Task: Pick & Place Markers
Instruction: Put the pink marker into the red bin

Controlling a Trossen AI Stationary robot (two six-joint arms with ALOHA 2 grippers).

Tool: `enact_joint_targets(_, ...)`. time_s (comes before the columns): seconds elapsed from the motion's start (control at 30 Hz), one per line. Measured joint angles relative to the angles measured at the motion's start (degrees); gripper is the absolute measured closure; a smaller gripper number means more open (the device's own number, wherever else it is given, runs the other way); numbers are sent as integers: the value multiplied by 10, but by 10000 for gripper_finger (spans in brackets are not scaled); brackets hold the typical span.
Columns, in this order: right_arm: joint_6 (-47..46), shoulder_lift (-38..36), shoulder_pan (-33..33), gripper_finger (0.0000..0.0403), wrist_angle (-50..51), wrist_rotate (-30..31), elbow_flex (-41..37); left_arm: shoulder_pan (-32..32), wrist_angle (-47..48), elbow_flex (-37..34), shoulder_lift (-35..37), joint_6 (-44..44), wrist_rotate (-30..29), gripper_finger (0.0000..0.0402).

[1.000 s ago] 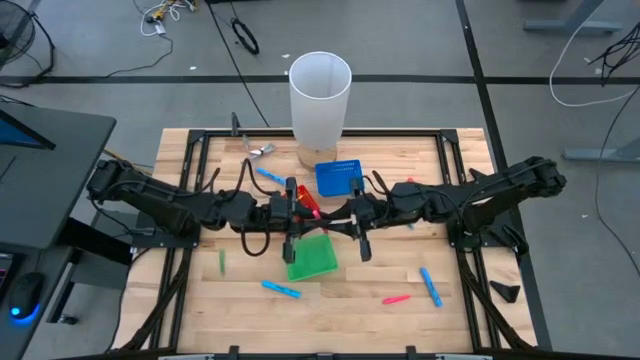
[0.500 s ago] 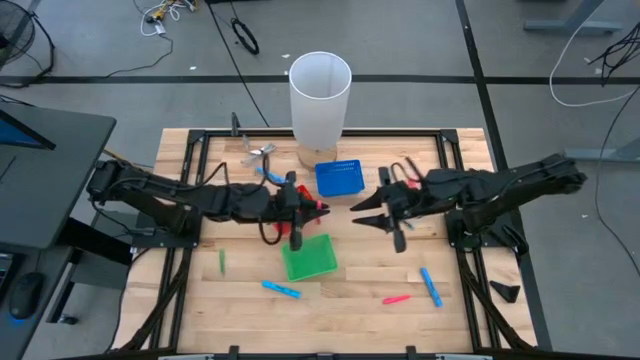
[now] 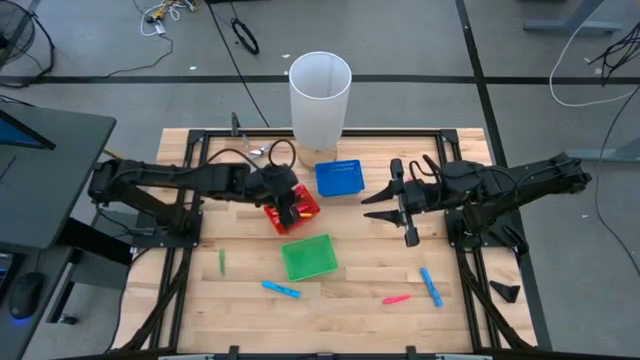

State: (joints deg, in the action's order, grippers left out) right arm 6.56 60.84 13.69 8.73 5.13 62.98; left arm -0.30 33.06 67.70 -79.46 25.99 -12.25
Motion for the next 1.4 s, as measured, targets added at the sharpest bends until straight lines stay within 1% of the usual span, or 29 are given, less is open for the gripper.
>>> enact_joint_targets(0.07,15,0,0,279,1,0,0,12,30,3,-1,22,16,370)
enact_joint_targets(0.3,49,0,0,279,4,0,0,54,72,5,-21,93,75,370)
enact_joint_targets(0.33,49,0,0,279,5,0,0,61,89,4,-23,99,84,370)
enact_joint_targets(0.47,49,0,0,279,11,0,0,83,106,4,-48,111,108,370)
enact_joint_targets(0.53,51,0,0,279,16,0,0,91,104,10,-66,103,121,370)
enact_joint_targets(0.67,60,0,0,279,21,0,0,101,120,35,-113,75,126,370)
enact_joint_targets(0.93,60,0,0,279,29,0,0,122,196,128,-218,8,140,370)
enact_joint_targets(1.03,60,0,0,279,31,0,0,121,224,148,-246,-12,139,370)
enact_joint_targets(1.1,60,0,0,279,30,0,0,118,238,152,-259,-22,139,370)
enact_joint_targets(1.23,60,0,0,279,30,0,0,110,237,152,-266,-24,134,370)
enact_joint_targets(1.4,60,0,0,279,30,0,0,106,232,152,-267,-36,111,370)
